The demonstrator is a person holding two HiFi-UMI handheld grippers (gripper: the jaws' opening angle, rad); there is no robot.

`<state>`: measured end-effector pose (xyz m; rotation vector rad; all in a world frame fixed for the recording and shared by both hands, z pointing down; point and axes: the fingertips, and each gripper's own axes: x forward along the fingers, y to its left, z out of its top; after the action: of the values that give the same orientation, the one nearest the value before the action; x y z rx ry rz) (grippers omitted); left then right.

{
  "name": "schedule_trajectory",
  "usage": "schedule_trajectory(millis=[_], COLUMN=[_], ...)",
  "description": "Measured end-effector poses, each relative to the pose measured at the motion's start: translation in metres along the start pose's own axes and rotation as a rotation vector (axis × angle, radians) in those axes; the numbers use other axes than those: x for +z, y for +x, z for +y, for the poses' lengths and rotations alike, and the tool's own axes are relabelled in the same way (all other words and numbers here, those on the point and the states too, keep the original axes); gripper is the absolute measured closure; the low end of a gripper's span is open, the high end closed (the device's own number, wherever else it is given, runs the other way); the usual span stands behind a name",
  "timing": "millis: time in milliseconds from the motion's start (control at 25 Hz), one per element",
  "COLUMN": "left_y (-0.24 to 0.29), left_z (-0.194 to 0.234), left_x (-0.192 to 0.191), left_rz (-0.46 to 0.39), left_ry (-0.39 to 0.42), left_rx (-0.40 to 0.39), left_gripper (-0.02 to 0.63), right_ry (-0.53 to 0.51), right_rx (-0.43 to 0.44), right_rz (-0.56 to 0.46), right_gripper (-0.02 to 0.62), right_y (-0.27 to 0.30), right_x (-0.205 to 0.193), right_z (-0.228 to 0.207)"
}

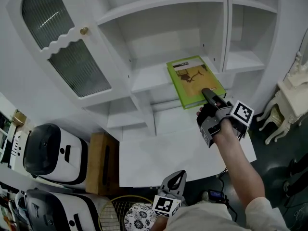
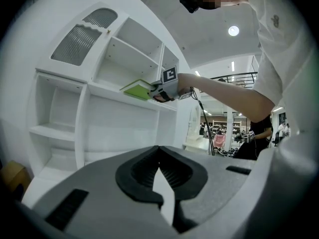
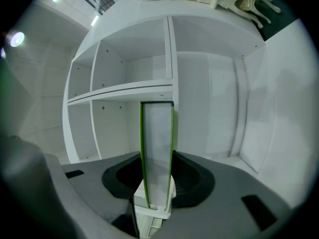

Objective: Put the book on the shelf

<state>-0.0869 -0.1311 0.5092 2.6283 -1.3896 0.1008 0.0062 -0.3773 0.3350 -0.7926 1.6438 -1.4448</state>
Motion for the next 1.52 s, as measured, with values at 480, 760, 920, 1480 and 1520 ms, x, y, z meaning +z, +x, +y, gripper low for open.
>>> schedule_trajectory(millis=[480, 760, 920, 1480, 1520], left_y=[0.002, 0.002, 0.003, 0.001, 0.001], left_z=[0.01, 0.017, 0.02, 0.024, 0.024], left_x=[0.001, 0.001, 0.002, 0.005, 0.005], left_rz=[-0.003, 0.0, -0.002, -0.008, -0.007], left_ry=[0.003, 0.002, 0.003, 0.003, 0.002], left_rx=[0.014, 0.024, 0.032, 0.046, 0.047], left_gripper=[0.603, 0.603, 0.603, 0.603, 0.603], right_ry=[0.006, 0.017, 0.022, 0.041, 0.039], right_rx=[-0.004, -0.001, 0.002, 0.02, 0.022], right_rz=[-0.016, -0.021, -0.025, -0.037, -0.037], right_gripper=[0.44, 0.44, 0.44, 0.44, 0.44], right_y=[0.037, 0.056, 0.066, 0.078, 0.079], right_x=[0.012, 0.019, 0.023, 0.032, 0.032], right_z=[-0.006, -0.009, -0.011, -0.014, -0.014])
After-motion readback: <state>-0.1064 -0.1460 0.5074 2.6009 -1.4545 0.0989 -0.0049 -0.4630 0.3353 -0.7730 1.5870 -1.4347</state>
